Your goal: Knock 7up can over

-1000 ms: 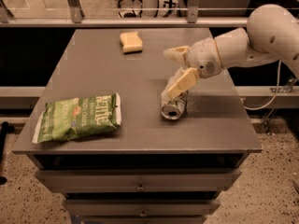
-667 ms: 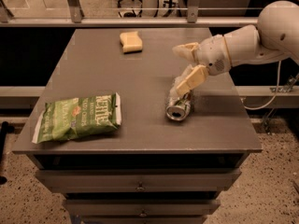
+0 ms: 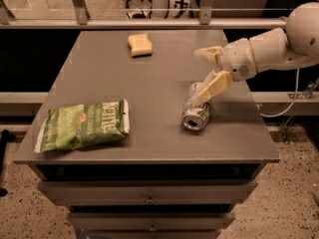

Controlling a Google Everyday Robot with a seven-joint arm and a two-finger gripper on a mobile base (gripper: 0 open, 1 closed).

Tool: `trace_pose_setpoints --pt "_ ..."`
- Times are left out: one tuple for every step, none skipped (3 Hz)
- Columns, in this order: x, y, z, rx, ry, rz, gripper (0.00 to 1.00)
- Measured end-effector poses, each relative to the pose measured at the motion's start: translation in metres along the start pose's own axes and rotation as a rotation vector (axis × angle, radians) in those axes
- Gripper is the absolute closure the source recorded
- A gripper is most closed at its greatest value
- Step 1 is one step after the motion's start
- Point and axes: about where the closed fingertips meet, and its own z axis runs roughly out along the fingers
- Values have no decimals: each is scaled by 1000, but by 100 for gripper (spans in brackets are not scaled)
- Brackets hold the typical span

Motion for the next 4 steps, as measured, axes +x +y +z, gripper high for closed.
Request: trace_pose_setpoints --pt "5 -4 -9 20 6 -9 0" --pt "7 -6 -17 34 9 -17 0" --pt "7 -7 -18 35 10 -17 0" --pt "8 -8 -23 46 12 -19 0"
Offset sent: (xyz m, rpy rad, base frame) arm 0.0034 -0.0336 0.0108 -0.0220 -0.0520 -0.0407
